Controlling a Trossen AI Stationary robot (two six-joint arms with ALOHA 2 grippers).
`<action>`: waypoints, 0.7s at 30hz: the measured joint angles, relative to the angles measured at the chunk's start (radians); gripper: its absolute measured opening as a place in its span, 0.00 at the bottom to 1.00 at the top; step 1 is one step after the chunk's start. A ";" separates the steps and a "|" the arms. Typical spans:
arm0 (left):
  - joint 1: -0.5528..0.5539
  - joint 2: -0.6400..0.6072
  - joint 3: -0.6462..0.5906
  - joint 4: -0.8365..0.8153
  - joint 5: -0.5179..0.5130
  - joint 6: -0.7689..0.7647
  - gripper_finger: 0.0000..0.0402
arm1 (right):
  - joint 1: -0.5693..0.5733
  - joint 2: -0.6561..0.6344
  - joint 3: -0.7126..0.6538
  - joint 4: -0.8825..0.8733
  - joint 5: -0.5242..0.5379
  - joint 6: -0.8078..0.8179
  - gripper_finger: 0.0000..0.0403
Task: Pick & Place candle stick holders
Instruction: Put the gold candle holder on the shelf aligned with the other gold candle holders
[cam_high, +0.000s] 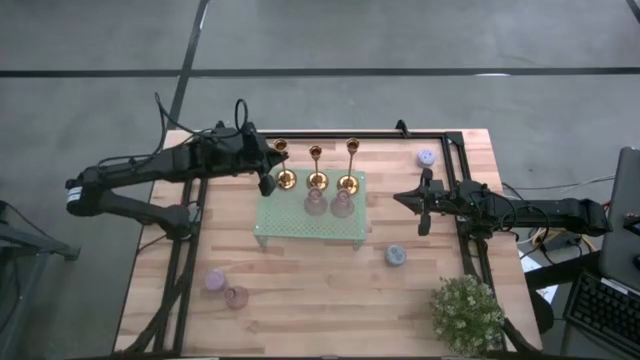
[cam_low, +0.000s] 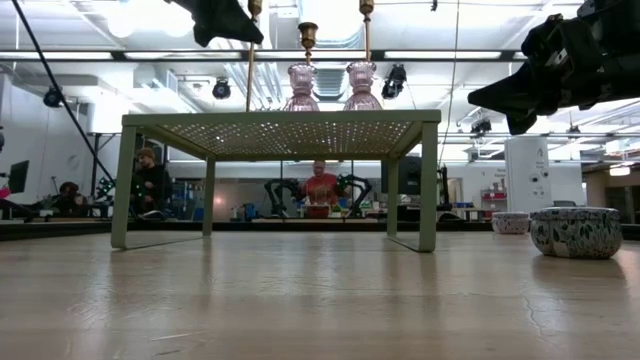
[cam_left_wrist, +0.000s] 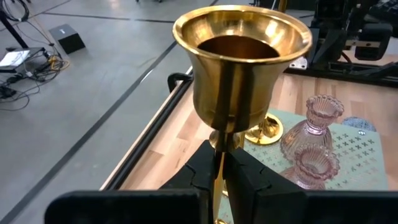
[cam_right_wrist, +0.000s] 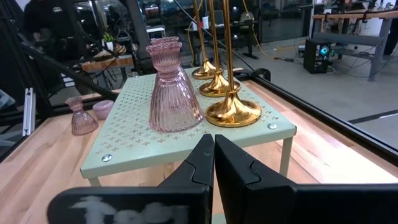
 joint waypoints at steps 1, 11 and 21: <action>0.000 0.000 -0.001 0.000 0.000 -0.004 0.07 | 0.000 0.000 0.000 0.000 0.000 0.000 0.02; 0.000 0.002 -0.008 -0.008 -0.007 -0.082 0.13 | 0.000 0.000 0.000 0.000 0.000 0.000 0.02; 0.000 -0.003 -0.008 -0.018 -0.039 -0.114 0.17 | 0.000 0.000 0.000 0.000 0.000 0.000 0.02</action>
